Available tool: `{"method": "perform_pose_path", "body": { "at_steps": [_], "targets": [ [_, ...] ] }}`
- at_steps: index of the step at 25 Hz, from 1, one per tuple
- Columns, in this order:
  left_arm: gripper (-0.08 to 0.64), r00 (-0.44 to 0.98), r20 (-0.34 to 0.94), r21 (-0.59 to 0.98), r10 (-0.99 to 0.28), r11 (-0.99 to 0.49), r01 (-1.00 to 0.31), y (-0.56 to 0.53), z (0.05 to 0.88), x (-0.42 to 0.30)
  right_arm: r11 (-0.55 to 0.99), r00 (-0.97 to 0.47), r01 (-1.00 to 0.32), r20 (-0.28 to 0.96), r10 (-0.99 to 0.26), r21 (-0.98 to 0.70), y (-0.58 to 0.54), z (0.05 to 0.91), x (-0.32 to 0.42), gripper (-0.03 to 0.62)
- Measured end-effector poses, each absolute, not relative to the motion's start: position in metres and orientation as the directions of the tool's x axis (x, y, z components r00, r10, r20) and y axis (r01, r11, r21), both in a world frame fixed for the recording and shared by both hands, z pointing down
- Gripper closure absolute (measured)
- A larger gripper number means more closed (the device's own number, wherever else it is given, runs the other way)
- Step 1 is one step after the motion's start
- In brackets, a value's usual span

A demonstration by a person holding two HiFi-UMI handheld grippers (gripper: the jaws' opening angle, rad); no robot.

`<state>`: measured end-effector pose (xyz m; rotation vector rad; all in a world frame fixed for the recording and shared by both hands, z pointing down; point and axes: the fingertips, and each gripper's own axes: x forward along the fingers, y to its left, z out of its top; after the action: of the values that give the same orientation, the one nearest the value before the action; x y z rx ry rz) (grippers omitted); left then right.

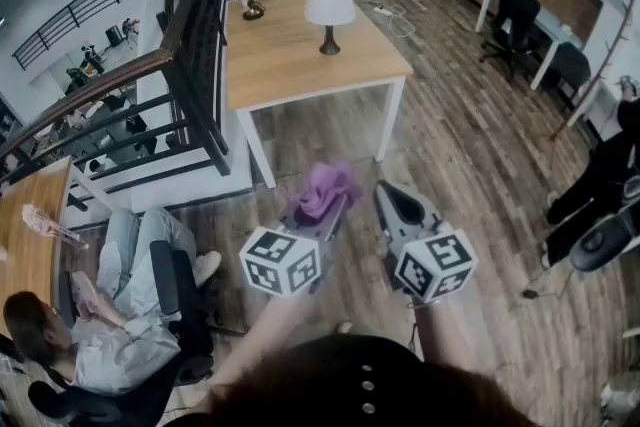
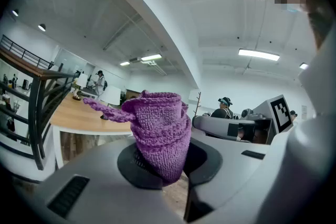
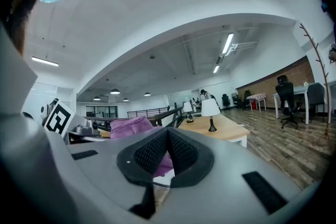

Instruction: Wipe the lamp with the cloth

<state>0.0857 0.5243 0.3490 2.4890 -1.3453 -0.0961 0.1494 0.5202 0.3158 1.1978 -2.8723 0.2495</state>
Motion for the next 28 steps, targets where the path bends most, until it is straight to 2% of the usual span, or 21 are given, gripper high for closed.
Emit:
{"method": "perform_pose_path", "body": {
  "at_steps": [11,17,28],
  "targets": [
    [0.499,0.575,0.06,0.33,-0.816,-0.528,-0.783,0.519,0.342,0.094,0.699,-0.708,-0.706,0.087,-0.701,-0.117,0.511,0.317,0.142,0.581],
    [0.499,0.562,0.048,0.336,-0.826,-0.516,-0.788,0.508,0.342,0.096,0.697,-0.715,-0.694,0.067,-0.695,-0.18,0.501,0.326,0.146,0.58],
    [0.499,0.521,0.038,0.349,-0.853,-0.477,-0.807,0.48,0.346,0.104,0.73,-0.744,-0.668,0.092,-0.662,-0.143,0.475,0.331,0.155,0.58]
  ]
}}
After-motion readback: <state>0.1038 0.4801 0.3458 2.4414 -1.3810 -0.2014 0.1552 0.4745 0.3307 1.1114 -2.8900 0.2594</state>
